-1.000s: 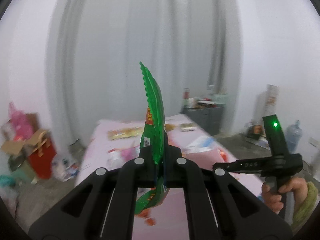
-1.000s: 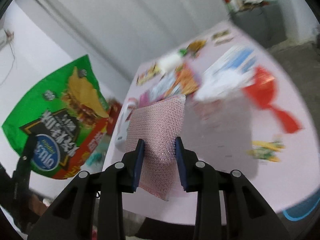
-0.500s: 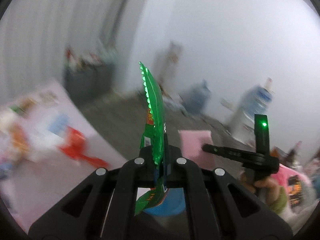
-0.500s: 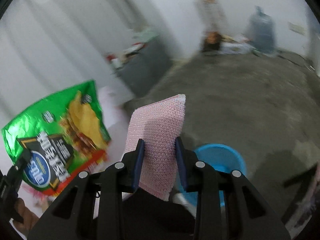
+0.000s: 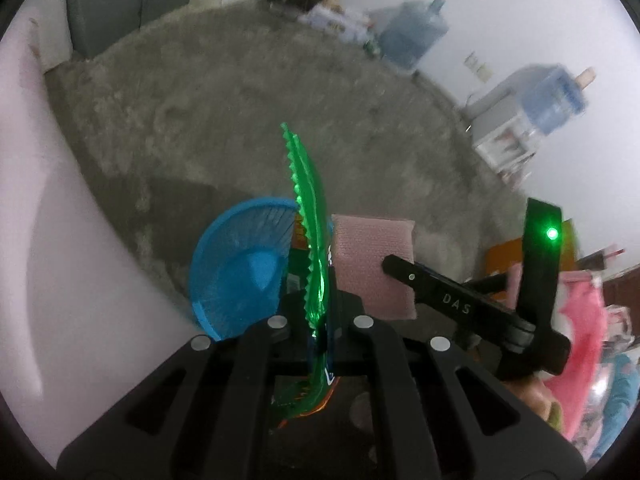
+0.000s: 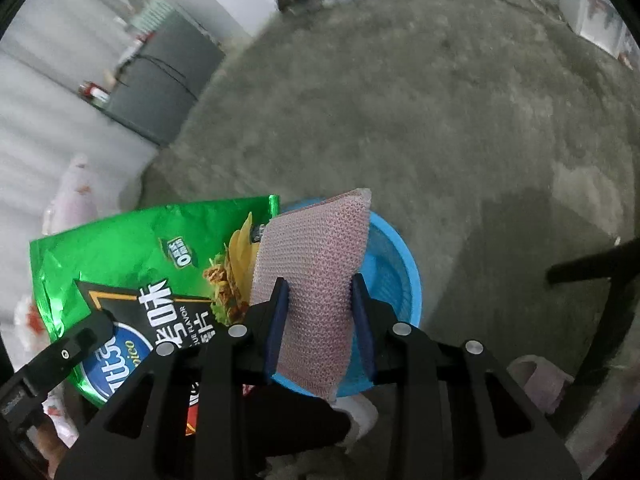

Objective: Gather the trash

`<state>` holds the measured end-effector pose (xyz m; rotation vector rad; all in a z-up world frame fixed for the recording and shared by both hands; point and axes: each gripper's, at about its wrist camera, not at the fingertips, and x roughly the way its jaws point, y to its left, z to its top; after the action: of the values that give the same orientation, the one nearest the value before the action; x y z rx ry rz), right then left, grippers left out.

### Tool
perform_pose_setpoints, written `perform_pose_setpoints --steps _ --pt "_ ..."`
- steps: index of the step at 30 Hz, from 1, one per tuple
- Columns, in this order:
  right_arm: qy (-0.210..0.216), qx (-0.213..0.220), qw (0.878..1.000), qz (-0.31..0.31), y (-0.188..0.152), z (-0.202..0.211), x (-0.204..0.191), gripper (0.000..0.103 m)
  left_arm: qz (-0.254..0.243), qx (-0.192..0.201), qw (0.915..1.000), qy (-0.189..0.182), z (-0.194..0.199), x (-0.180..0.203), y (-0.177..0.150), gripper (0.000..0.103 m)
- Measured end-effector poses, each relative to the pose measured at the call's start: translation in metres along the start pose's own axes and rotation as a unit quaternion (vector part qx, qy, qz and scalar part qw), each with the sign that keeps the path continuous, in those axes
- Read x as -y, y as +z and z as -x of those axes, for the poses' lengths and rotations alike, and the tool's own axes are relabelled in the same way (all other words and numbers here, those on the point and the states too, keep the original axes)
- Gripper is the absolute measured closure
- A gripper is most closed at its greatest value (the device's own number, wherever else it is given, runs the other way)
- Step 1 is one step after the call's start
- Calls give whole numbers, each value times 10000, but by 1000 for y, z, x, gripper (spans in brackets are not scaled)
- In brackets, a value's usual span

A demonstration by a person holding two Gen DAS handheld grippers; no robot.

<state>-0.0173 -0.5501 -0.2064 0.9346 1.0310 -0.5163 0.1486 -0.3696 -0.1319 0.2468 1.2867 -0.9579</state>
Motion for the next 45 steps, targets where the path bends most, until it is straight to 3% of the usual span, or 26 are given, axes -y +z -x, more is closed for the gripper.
perform_pose_setpoints --steps 1,3,8,19,24,27,32,37,39,42,43,45 --pt "-8 -53 10000 -46 0 -8 2 67 -248 67 9994 230 -5 7 1 98" --pt "-61 -112 9999 -47 -5 -17 10 67 -400 2 9985 366 -18 14 6 77" --pt "-116 -166 9998 -39 -11 -29 20 57 -365 100 9990 226 -8 21 4 64" --pt "-192 2 9994 290 -17 -12 8 53 -443 869 9946 369 53 35 -10 56" --pt "-684 179 9950 700 -17 -19 2 42 -604 1225 9896 451 89 39 -21 53" --pt "-1280 193 9877 879 -11 -43 9 40 -725 1428 9857 527 113 41 -31 52" --pt "-1957 -353 9757 921 5 -106 34 40 -874 1591 9813 647 139 38 -48 51" --pt "-2125 -651 9659 1326 19 -145 28 40 -907 1652 9783 858 161 27 -68 51" --pt "-2183 -800 9601 1555 22 -163 22 44 -854 1683 9779 904 167 20 -73 51" --pt "-2274 -947 9561 1584 28 -179 20 63 -752 1720 9778 928 173 11 -78 51" --pt "-2279 -918 9570 1540 31 -181 22 70 -723 1721 9780 929 174 10 -78 51" --pt "-2009 -887 9675 1252 38 -180 27 74 -703 1719 9781 941 175 6 -81 51"
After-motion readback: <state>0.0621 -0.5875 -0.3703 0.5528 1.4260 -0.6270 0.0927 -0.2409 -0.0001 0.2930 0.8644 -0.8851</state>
